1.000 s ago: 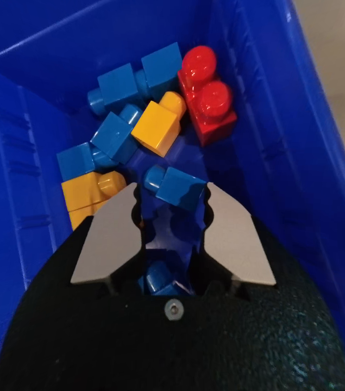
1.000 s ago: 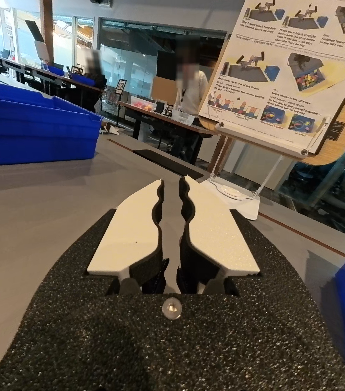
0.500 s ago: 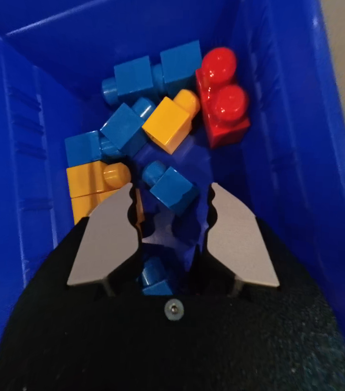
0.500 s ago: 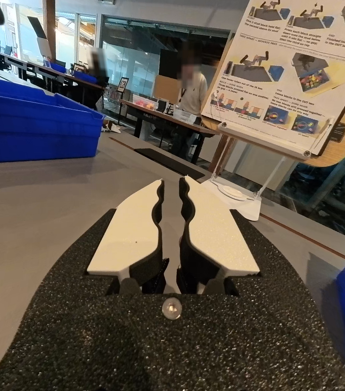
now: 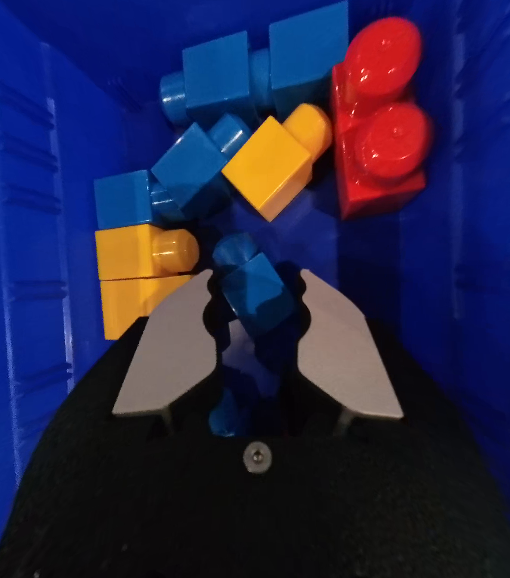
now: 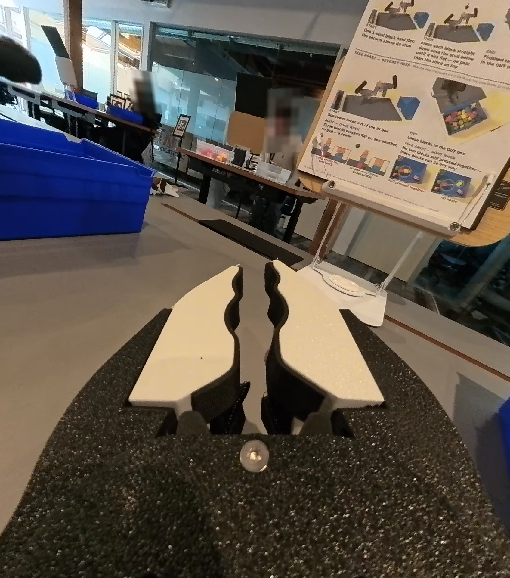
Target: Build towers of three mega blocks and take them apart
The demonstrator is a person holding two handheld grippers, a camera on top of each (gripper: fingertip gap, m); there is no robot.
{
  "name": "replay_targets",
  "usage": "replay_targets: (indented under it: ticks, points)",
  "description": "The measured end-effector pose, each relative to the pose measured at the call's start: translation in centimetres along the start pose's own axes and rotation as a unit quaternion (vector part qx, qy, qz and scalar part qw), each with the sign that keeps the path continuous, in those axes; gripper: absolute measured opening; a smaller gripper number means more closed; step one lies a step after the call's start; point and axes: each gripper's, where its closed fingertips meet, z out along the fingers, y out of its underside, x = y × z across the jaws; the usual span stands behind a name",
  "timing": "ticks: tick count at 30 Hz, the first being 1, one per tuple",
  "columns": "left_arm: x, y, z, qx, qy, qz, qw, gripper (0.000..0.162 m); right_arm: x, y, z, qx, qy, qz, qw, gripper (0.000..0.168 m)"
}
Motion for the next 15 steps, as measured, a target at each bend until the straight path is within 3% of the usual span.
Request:
replay_targets:
  ticks: [7, 12, 15]
  points:
    - [-1.4, -0.7, -1.9, 0.051, -0.038, 0.023, 0.998, 0.042, 0.0, -0.1, 0.0, 0.002, 0.001, 0.0, 1.0, 0.014]
    - [-1.0, -3.0, -8.1, 0.171, -0.044, 0.027, 0.984, 0.042, 0.1, -0.1, -0.1, 0.003, 0.003, 0.001, 1.0, 0.014]
    - [2.6, -4.5, -12.5, 0.251, 0.03, 0.033, 0.967, 0.042, 0.1, -0.1, -0.1, 0.004, 0.004, 0.001, 1.0, 0.014]
